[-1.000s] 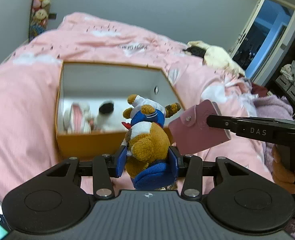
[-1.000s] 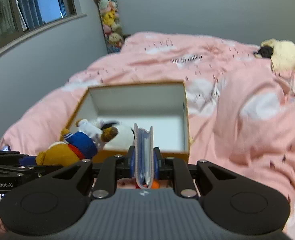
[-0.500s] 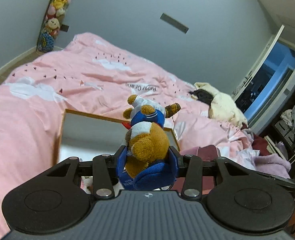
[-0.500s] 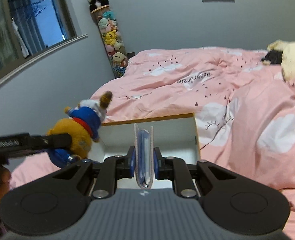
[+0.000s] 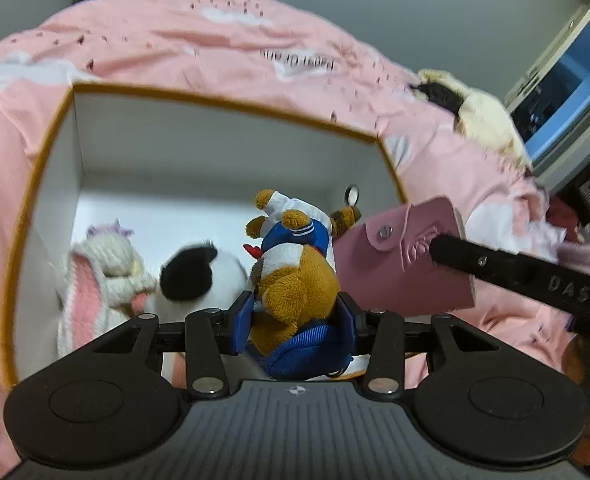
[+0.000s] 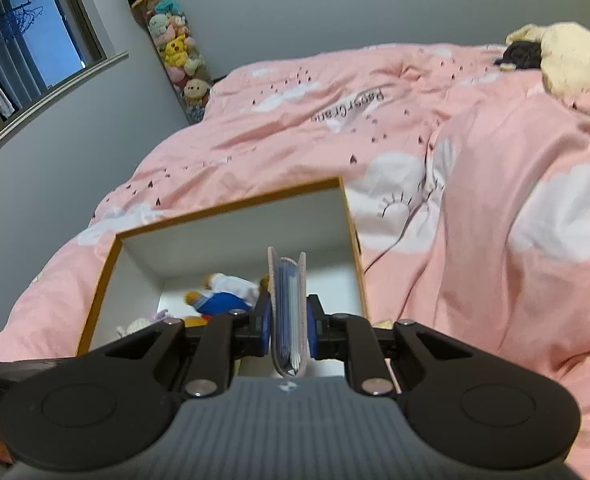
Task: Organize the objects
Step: 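Place the bear in the box with the left tool while the right tool drops the card case in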
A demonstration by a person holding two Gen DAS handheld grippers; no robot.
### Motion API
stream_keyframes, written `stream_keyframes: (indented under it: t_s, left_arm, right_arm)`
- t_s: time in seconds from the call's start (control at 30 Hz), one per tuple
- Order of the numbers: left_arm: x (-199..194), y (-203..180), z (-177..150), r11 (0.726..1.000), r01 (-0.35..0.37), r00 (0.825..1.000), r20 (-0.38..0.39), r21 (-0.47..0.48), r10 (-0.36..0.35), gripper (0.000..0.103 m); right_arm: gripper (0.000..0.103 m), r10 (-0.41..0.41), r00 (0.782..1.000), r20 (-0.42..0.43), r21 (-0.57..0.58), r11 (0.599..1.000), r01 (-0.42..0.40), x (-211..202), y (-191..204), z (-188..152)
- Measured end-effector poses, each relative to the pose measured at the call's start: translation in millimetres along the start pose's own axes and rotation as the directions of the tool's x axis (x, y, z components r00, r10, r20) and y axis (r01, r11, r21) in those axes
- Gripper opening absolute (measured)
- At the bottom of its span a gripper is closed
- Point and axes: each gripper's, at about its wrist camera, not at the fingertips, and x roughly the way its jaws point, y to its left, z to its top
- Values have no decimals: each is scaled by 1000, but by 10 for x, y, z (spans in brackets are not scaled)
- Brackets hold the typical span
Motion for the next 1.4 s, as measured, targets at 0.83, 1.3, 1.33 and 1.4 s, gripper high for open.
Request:
stream_keyframes:
  t_s: [0.83,1.3,1.33,1.4]
  left_arm:
    - [59,-37,131,997,30,999,-31,71,-28,51]
    - [366,15,-29,996,50,991,-130,71,-40,43]
    - [364,7,-35,996,47,991,-129,77,-37,43]
    - [348,7,-48,996,44,992,-124,82,-33,43]
  right_arm:
    - [18,0,991,-136,4,1000,1,317,34,-245]
    - [18,-135,988,-70,-66,989,131,126,4,-156]
    - [18,-157,985,-68,-80,985,152,116,7,-158]
    - [18,-193,978,-78,-97,978,185,133,7,-173]
